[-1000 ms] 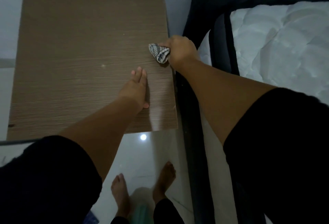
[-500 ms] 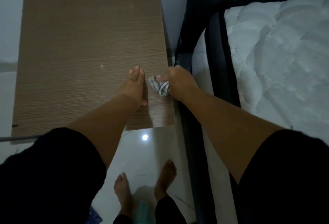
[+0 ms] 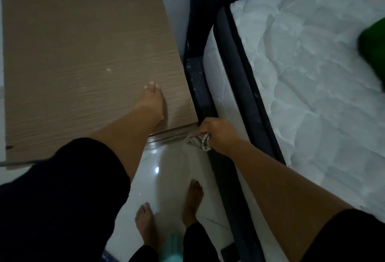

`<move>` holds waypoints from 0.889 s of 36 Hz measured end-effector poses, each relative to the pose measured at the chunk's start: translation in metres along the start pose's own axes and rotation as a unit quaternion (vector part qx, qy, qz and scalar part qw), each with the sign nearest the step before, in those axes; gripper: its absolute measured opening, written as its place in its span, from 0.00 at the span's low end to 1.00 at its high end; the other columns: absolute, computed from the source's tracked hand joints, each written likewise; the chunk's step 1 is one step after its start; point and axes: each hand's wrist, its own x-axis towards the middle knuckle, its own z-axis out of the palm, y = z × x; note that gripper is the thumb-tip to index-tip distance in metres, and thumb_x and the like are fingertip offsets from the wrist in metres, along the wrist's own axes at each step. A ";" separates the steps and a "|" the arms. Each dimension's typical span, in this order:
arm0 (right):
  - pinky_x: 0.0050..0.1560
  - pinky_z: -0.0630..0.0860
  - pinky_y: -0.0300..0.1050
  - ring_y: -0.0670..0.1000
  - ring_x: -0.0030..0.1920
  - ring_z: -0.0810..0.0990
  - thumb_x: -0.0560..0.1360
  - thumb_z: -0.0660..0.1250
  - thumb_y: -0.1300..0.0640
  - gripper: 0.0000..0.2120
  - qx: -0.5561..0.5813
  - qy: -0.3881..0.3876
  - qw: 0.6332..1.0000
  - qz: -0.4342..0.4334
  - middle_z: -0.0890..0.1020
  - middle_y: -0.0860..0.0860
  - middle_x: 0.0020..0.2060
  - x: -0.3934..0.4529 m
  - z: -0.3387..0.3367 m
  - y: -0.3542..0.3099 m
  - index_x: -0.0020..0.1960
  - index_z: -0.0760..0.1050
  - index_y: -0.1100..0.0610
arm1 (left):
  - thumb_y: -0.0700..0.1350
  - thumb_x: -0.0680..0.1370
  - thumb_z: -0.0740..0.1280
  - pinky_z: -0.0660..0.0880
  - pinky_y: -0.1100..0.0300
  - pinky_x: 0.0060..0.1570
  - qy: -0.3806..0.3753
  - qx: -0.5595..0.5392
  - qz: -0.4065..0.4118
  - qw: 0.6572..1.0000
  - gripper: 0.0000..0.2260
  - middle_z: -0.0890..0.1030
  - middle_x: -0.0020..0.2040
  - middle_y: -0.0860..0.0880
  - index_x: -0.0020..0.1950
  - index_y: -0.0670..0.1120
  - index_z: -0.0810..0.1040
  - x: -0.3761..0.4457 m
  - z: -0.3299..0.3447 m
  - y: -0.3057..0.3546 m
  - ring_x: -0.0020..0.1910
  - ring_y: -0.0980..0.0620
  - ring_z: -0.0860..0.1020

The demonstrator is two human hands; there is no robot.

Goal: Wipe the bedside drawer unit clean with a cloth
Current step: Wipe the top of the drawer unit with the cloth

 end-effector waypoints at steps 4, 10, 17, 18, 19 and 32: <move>0.55 0.75 0.40 0.56 0.51 0.80 0.72 0.66 0.69 0.12 0.128 0.144 0.976 0.103 0.82 0.58 0.50 -0.021 0.003 0.001 0.53 0.82 0.60 | 0.44 0.75 0.70 0.53 0.53 0.75 0.004 -0.007 0.020 1.000 0.41 0.47 0.79 0.42 0.78 0.38 0.46 -0.016 0.005 -0.004 0.78 0.44 0.49; 0.48 0.79 0.44 0.53 0.43 0.79 0.75 0.65 0.65 0.08 0.297 0.249 0.896 0.217 0.80 0.53 0.40 -0.013 -0.024 0.001 0.51 0.82 0.59 | 0.46 0.78 0.66 0.53 0.51 0.75 0.050 -0.036 0.065 0.996 0.33 0.51 0.79 0.46 0.78 0.42 0.52 -0.013 -0.002 0.004 0.78 0.46 0.50; 0.46 0.79 0.46 0.59 0.48 0.80 0.77 0.60 0.68 0.14 0.468 0.299 0.797 0.235 0.82 0.60 0.50 0.040 -0.020 0.025 0.57 0.80 0.58 | 0.46 0.79 0.65 0.50 0.52 0.76 0.075 -0.003 0.090 0.993 0.36 0.46 0.79 0.46 0.79 0.42 0.46 0.025 -0.016 0.019 0.78 0.45 0.47; 0.42 0.79 0.43 0.58 0.46 0.80 0.77 0.60 0.69 0.15 0.480 0.297 0.795 0.222 0.82 0.61 0.51 0.047 -0.018 0.029 0.59 0.79 0.58 | 0.47 0.79 0.65 0.50 0.52 0.76 0.075 0.003 0.093 0.993 0.37 0.46 0.79 0.46 0.79 0.42 0.46 0.031 -0.018 0.021 0.78 0.45 0.47; 0.39 0.78 0.41 0.57 0.46 0.80 0.78 0.59 0.69 0.16 0.494 0.294 0.792 0.205 0.82 0.60 0.51 0.055 -0.017 0.031 0.61 0.78 0.59 | 0.47 0.78 0.65 0.50 0.52 0.76 0.077 0.012 0.097 0.992 0.37 0.45 0.79 0.46 0.79 0.42 0.45 0.037 -0.020 0.023 0.78 0.44 0.47; 0.48 0.82 0.46 0.56 0.48 0.83 0.73 0.55 0.76 0.23 0.535 0.291 0.793 0.025 0.84 0.58 0.50 0.160 0.002 0.049 0.54 0.82 0.57 | 0.61 0.72 0.68 0.67 0.50 0.67 0.150 0.150 0.101 0.972 0.36 0.69 0.71 0.44 0.74 0.44 0.65 0.096 -0.055 0.027 0.69 0.43 0.69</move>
